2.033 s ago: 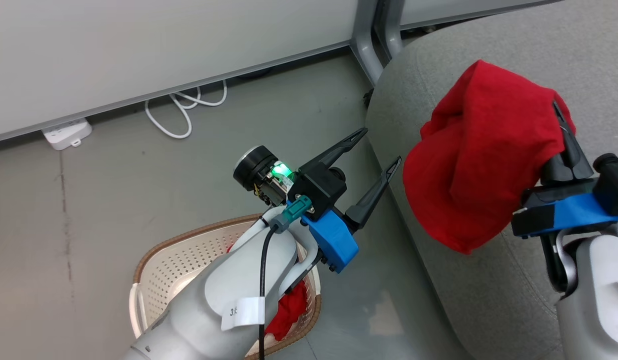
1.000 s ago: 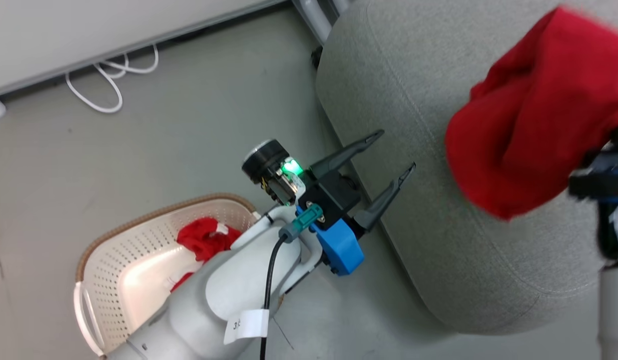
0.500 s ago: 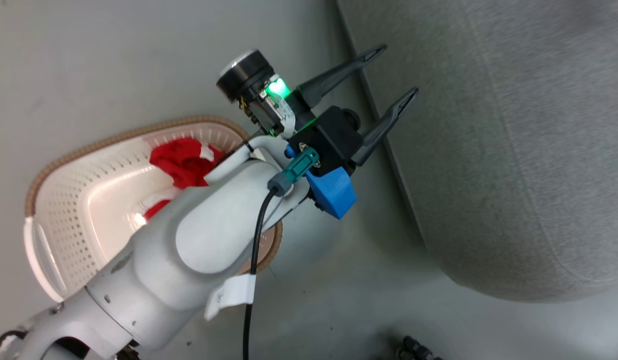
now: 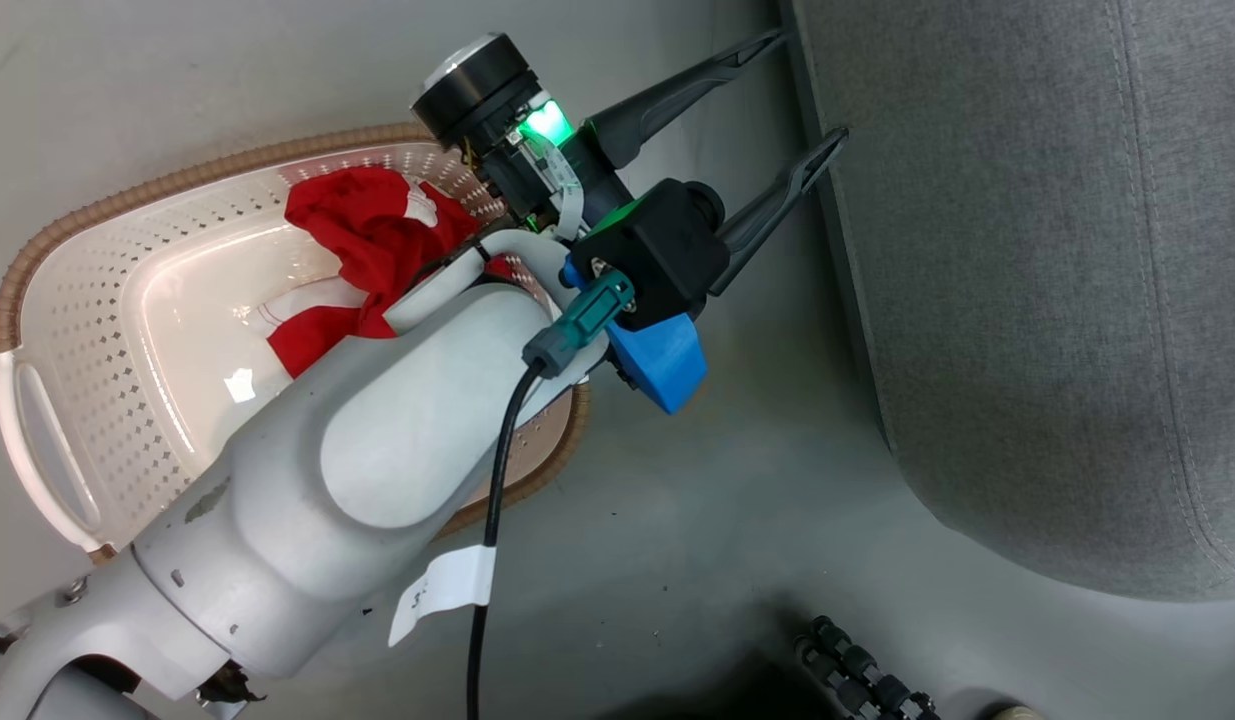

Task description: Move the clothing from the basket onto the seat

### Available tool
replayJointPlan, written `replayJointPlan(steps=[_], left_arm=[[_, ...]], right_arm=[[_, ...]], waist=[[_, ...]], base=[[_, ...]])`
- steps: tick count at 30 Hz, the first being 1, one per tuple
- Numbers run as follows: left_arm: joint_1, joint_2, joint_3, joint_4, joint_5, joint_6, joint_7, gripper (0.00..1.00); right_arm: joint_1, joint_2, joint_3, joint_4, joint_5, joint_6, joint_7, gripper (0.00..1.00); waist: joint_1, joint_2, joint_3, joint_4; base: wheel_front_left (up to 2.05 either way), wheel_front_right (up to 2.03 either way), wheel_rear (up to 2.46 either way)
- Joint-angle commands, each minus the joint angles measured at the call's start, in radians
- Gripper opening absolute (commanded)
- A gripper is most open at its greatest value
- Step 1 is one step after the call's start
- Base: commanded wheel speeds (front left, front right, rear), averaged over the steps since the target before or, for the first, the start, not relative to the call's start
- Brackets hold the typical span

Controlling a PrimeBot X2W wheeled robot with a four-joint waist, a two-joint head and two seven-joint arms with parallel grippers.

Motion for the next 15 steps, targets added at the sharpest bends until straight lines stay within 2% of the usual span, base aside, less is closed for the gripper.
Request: replayJointPlan(steps=[1,5,9,10,11,12,13,15], left_arm=[[-0.015,0.009,0.002,-0.005,-0.001,0.003,-0.002,1.0],[-0.013,0.019,0.0,-0.011,-0.004,0.008,0.001,1.0],[-0.011,0.024,0.0,-0.012,-0.007,0.012,0.0,1.0],[-0.007,0.025,0.0,-0.011,-0.009,0.014,-0.002,1.0],[-0.003,0.025,-0.001,-0.009,-0.012,0.016,-0.004,1.0],[0.001,0.025,-0.001,-0.007,-0.013,0.017,-0.006,1.0],[0.007,0.022,-0.002,-0.005,-0.015,0.019,-0.01,1.0],[0.019,0.015,-0.003,0.001,-0.022,0.019,-0.017,1.0]], right_arm=[[0.023,0.014,0.005,0.032,0.005,0.0,-0.003,0.0],[0.039,0.044,0.011,0.091,0.004,0.0,-0.003,0.0],[0.06,0.067,0.006,0.097,-0.005,0.0,-0.003,0.0],[0.069,0.071,0.006,0.094,-0.007,0.0,-0.003,0.27],[0.08,0.075,0.006,0.091,-0.009,0.0,-0.003,0.48],[0.091,0.078,0.007,0.083,-0.01,0.0,-0.003,0.48],[0.103,0.081,0.008,0.076,-0.009,0.0,-0.003,1.0],[0.134,0.088,0.011,0.056,-0.013,0.0,-0.003,1.0]], waist=[[-0.0002,0.0,0.004,0.001],[-0.0002,0.0,0.006,0.002],[-0.0002,0.0,-0.005,-0.002],[-0.0002,0.0,-0.011,-0.003],[-0.0002,0.0,-0.018,-0.006],[-0.0002,0.0,-0.027,-0.008],[-0.0002,0.0,-0.037,-0.009],[-0.0002,0.0,-0.062,-0.014]], base=[[0.0,0.0,0.0],[0.0,0.0,0.0],[0.0,0.0,0.0],[0.0,0.0,0.0],[0.0,0.0,0.0],[0.0,0.0,0.0],[0.0,0.0,0.0],[0.0,0.0,0.0]])
